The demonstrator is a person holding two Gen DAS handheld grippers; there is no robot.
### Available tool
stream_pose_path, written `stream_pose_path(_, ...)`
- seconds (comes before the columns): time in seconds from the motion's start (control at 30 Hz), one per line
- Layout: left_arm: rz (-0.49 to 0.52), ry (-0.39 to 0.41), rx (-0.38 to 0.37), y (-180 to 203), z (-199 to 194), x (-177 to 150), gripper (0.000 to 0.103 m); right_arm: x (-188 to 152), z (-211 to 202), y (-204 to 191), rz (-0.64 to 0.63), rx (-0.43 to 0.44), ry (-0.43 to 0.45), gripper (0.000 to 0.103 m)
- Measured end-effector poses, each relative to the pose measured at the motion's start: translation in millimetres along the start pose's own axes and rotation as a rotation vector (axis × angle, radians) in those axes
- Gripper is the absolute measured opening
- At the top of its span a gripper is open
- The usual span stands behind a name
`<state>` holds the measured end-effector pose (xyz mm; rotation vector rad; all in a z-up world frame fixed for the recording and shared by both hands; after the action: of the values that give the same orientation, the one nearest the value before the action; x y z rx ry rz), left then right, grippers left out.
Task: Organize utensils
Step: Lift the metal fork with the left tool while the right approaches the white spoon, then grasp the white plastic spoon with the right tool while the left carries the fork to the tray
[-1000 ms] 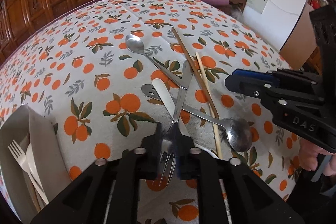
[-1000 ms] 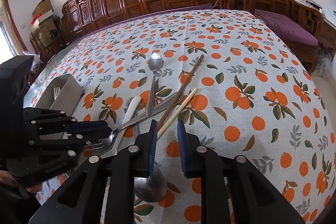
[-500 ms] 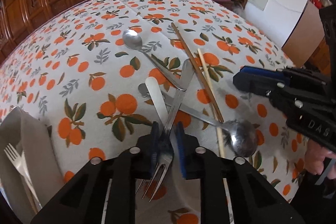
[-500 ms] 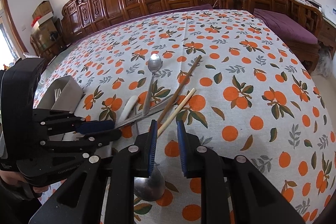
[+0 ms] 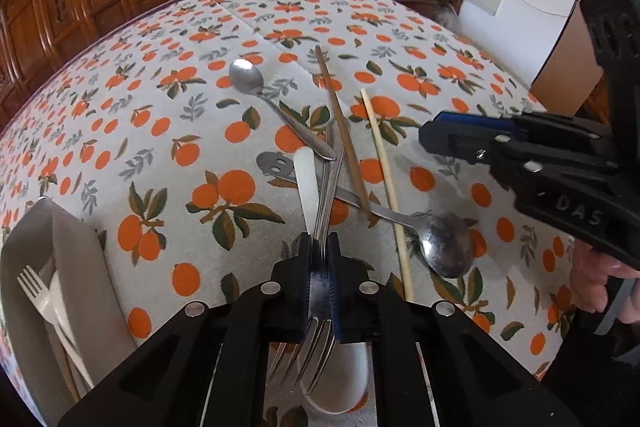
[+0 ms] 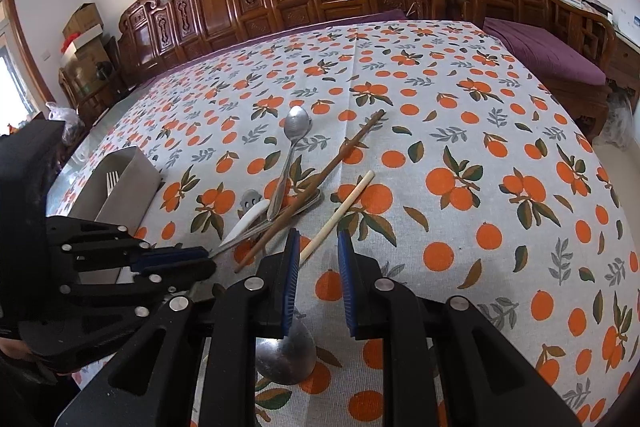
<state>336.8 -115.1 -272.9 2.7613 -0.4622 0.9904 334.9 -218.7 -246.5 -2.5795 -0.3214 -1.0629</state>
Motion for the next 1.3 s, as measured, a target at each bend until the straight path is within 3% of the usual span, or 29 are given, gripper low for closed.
stream_pose_path(0.7, -0.029, 0.118, 0.025, -13.5, -68.0, 6.5, 0.006, -2.6, -1.1, -24.6, -0.041, 0.025, -0.006, 0.021)
stream_pose_path(1.07, -0.078, 0.188, 0.056, -31.7, -105.2, 8.7, 0.006, -12.0, 3.8, -66.9, -0.07, 0.097, -0.038, 0.022)
stream_pose_path(1.13, -0.085, 0.194, 0.063, -35.7, -109.7, 7.3, 0.006, -13.7, 9.4, -76.1, -0.082, 0.101, -0.044, 0.037)
stream_pose_path(1.3, -0.104, 0.208, 0.087, -47.9, -117.8, 5.2, 0.006, -18.7, 26.7, -91.1, -0.11, 0.097, -0.076, 0.039)
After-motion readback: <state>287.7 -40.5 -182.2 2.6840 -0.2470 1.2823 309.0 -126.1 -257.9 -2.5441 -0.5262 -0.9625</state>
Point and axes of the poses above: each gripper's, at about its wrist camera, not at the fingertips, and z roughly the way its jaws point, y to its right, x to its top, the point moved 8 cm from there along z, roughly the way its jaws point, and after that the axes turned 9 degrees about y, right-handed, at the moved point
